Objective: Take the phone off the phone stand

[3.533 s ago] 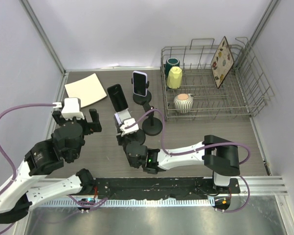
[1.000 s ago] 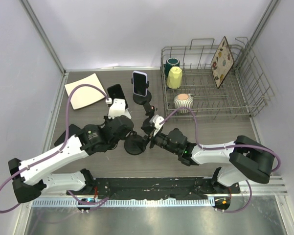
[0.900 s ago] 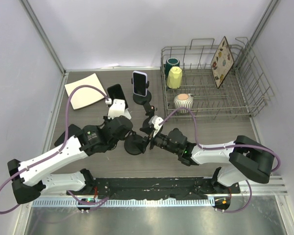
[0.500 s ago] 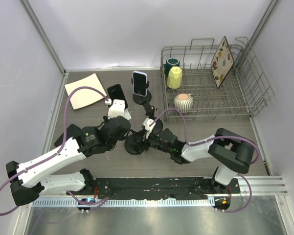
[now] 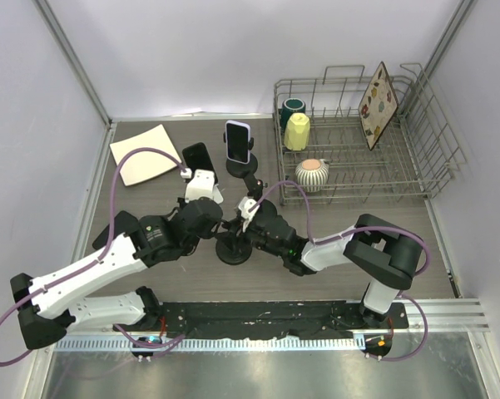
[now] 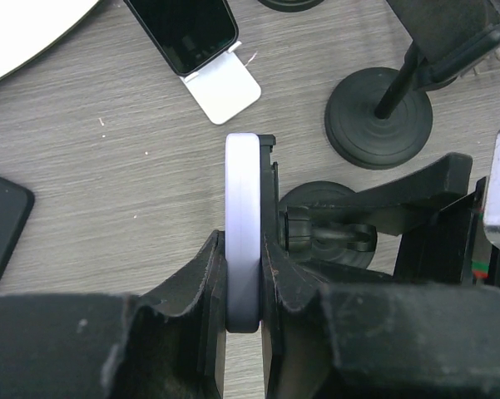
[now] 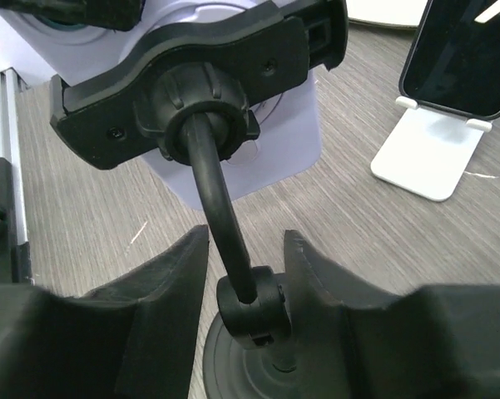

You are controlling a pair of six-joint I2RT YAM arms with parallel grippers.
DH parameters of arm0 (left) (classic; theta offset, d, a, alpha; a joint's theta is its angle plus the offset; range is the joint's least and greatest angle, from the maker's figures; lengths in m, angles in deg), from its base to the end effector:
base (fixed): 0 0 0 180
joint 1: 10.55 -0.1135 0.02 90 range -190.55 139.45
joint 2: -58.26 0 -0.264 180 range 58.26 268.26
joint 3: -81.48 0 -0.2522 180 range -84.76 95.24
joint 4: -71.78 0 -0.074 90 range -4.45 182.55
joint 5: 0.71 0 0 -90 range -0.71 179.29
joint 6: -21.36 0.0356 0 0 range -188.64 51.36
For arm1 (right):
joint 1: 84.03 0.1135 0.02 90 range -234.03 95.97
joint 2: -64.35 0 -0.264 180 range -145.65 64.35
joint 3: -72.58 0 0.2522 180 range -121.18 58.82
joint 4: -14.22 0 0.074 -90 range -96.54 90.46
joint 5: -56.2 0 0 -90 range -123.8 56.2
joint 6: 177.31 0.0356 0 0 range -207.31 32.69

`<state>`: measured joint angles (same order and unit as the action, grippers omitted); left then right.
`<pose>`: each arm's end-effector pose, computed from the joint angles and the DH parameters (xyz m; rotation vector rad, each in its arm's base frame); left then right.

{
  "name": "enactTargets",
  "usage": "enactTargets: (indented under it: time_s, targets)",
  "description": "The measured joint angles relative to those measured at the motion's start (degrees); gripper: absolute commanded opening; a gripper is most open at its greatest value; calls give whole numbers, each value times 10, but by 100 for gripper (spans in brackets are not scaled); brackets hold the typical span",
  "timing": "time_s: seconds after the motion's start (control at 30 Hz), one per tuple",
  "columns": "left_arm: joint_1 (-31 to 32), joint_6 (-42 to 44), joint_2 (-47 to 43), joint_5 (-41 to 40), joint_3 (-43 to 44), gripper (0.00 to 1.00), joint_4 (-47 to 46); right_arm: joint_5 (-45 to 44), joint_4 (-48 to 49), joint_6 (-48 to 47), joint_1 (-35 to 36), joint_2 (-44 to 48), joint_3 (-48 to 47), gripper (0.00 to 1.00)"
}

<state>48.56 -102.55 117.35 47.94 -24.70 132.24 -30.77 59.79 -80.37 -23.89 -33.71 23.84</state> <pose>0.1221 -0.1584 0.3320 0.1445 2.1343 -0.0748 0.1630 0.2878 0.1765 -0.8085 1.5193 0.9283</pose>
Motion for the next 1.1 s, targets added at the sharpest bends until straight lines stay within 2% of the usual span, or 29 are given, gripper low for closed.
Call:
enactTargets:
  time_s: [0.07,0.1,0.4,0.8,1.1]
  targets:
    - [0,2,1,0,0,0,0,-7,-1,-8,0,0,0,16]
    - [0,2,1,0,0,0,0,-7,2,-20,-2,0,0,1]
    - [-5,16,4,10,5,0,-5,-35,2,-33,3,1,-2,1]
    - [-16,24,11,55,8,0,-2,-132,3,-39,19,1,3,1]
    - [-15,-36,20,48,18,0,28,-178,9,-36,26,1,8,1]
